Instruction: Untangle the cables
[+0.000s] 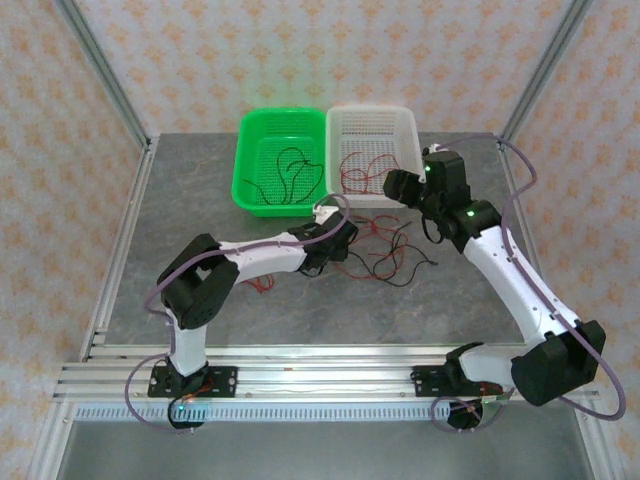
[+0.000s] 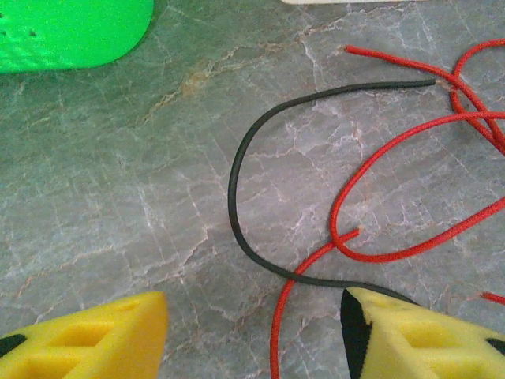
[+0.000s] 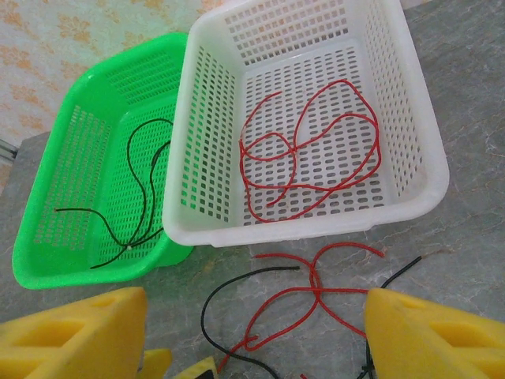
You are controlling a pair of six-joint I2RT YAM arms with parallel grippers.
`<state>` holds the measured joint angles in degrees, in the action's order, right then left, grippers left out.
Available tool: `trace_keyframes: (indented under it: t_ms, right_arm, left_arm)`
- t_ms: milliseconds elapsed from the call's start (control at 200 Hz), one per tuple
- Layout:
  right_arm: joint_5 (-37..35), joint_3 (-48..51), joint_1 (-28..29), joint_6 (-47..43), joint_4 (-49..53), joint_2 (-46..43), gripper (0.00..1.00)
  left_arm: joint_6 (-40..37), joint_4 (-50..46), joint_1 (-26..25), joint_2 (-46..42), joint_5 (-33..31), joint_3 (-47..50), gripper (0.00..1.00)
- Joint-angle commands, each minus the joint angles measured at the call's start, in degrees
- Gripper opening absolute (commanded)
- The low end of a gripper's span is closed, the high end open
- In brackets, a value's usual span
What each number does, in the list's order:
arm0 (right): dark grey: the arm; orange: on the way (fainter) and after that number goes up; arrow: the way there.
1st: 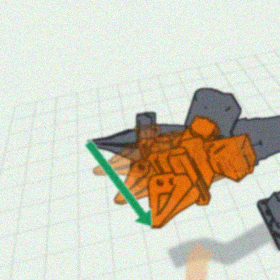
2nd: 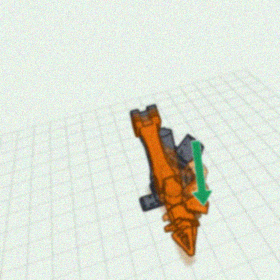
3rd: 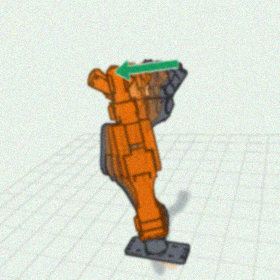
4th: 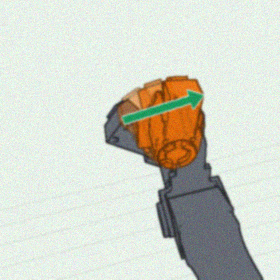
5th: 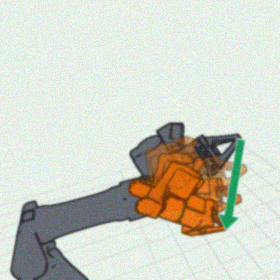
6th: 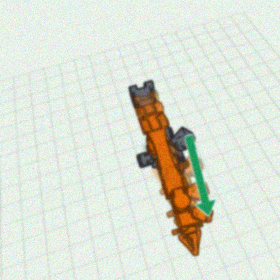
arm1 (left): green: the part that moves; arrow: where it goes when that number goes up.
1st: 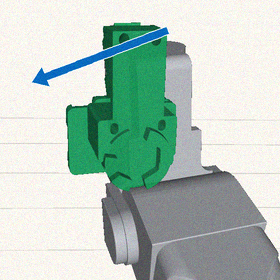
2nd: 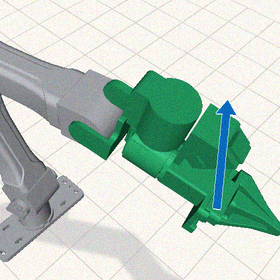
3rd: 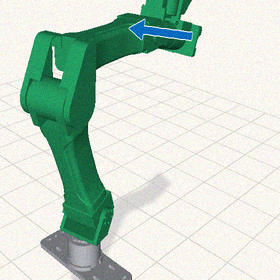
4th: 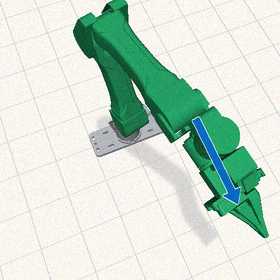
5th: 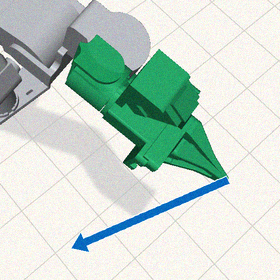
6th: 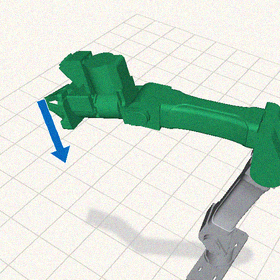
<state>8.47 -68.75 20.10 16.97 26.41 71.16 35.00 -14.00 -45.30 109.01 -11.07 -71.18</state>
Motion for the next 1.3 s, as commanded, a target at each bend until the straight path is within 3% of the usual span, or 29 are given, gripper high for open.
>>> trace_keyframes:
  t_ms: [0, 285, 596, 916, 1291]
  right_arm:
    - [0.2, 1.0, 0.2, 0.8, -1.1, -1.7, 0.71]
    - [0.8, 1.3, 0.2, 1.3, -0.8, -1.9, 0.69]
    - [0.8, 1.8, 0.2, 1.4, -0.1, -2.8, 0.67]
    - [0.4, 1.3, 0.2, 1.2, 0.8, -3.2, 0.66]
    - [0.0, 0.4, 0.2, 1.1, 1.7, -5.4, 0.66]
  left_arm:
    - [-2.8, 4.1, 0.7, 1.9, -1.3, -1.3, 0.58]
    - [-4.3, 6.7, 1.9, 4.9, -2.5, -2.3, 0.56]
    - [-5.4, 8.6, 2.4, 7.4, -3.9, -3.4, 0.45]
    - [-5.8, 8.6, 2.8, 8.3, -5.4, -3.8, 0.27]
    - [-6.4, 7.2, 3.0, 10.3, -6.2, -5.5, 0.27]
